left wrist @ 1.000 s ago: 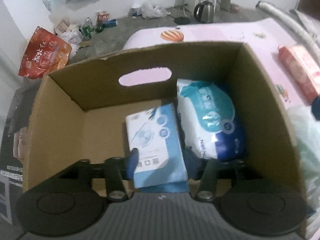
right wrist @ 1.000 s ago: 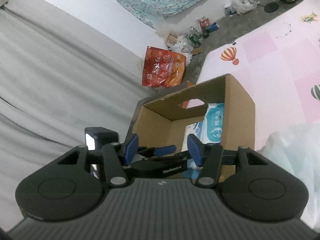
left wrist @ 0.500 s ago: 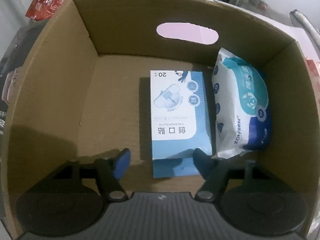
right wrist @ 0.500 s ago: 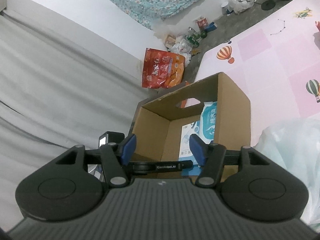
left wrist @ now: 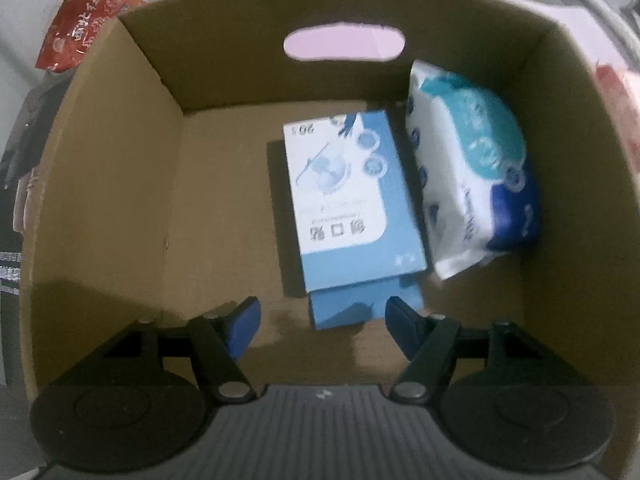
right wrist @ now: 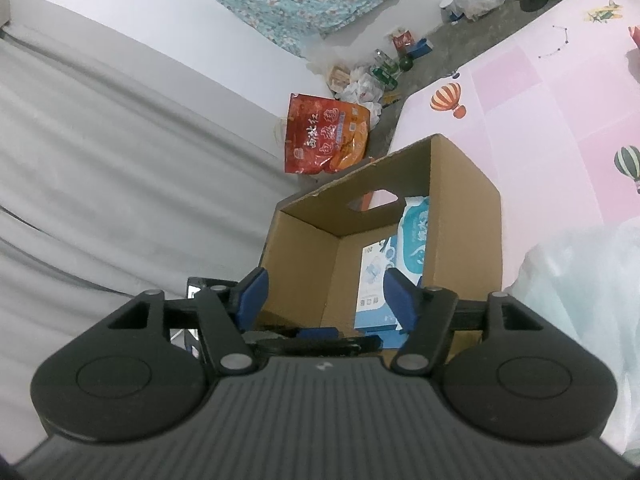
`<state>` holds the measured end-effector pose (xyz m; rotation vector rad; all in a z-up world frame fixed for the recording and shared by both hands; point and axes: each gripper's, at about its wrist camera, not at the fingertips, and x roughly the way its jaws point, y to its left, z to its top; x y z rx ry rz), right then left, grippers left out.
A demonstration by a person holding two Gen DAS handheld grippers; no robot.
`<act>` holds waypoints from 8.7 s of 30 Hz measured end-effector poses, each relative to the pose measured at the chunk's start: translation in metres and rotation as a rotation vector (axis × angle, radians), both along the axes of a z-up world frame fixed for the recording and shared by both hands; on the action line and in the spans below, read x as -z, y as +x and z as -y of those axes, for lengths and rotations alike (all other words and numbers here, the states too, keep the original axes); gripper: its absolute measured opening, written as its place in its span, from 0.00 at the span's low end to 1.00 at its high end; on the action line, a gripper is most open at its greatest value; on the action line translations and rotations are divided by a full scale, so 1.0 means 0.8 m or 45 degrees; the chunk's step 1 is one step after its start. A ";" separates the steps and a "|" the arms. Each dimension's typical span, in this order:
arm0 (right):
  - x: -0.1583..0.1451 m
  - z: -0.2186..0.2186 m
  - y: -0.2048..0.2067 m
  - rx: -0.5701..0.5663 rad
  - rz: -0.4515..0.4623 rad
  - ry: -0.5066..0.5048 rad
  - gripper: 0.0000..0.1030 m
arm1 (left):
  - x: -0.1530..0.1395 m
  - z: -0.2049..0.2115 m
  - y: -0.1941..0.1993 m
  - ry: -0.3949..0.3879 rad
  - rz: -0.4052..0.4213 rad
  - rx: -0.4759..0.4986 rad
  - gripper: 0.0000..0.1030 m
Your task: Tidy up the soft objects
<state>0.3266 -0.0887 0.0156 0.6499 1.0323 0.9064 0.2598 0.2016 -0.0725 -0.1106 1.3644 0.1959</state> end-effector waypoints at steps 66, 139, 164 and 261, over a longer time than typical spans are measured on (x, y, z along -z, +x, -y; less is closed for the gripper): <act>0.150 0.511 -0.007 0.893 0.078 -0.191 0.81 | -0.105 0.416 -0.192 -0.105 0.732 0.434 0.91; 0.149 0.394 -0.261 0.370 -0.440 0.029 0.68 | 0.022 0.511 -0.303 0.307 0.844 1.256 0.76; 0.154 0.442 -0.269 0.575 -0.306 0.225 0.77 | -0.030 0.425 -0.234 -0.410 0.624 0.813 0.71; 0.186 0.401 -0.268 0.597 -0.213 0.224 0.61 | 0.006 0.369 -0.151 -0.652 0.412 0.245 0.77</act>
